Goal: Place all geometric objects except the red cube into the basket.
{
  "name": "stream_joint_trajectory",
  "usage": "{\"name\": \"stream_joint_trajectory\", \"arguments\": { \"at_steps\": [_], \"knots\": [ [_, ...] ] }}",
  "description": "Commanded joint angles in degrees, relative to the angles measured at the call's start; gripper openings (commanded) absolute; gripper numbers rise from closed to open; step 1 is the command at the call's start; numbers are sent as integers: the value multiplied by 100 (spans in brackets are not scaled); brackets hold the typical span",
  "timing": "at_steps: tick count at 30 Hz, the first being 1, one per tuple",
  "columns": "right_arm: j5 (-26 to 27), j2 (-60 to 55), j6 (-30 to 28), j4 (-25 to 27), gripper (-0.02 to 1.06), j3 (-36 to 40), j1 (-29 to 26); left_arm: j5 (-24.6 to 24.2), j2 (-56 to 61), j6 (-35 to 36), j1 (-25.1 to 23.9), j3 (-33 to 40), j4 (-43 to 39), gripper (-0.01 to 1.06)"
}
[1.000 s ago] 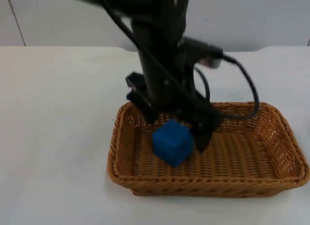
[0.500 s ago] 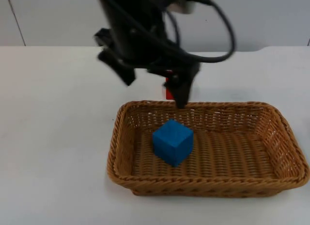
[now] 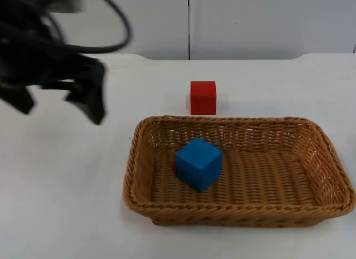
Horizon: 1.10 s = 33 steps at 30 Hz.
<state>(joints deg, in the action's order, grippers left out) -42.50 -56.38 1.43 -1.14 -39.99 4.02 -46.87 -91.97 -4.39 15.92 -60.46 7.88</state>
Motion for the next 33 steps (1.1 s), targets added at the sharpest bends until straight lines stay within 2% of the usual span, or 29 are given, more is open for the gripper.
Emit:
{"name": "stream_joint_trajectory", "arguments": {
  "at_steps": [1, 8, 13, 27, 33],
  "knots": [
    [34, 10, 0, -10, 105, -36, -43, 26, 335, -2, -290, 300, 82, 100],
    [34, 10, 0, -10, 105, -36, -43, 226, 1245, 13, -964, 1306, 134, 100],
    [34, 10, 0, -10, 105, -36, -43, 299, 1711, 13, -1138, 1777, 136, 100],
    [34, 10, 0, -10, 105, -36, -43, 242, 2474, -130, -1138, 1912, 138, 100],
    [34, -1, 0, -8, 105, -36, -43, 196, 2498, -123, -1138, 1912, 89, 105]
  ]
}}
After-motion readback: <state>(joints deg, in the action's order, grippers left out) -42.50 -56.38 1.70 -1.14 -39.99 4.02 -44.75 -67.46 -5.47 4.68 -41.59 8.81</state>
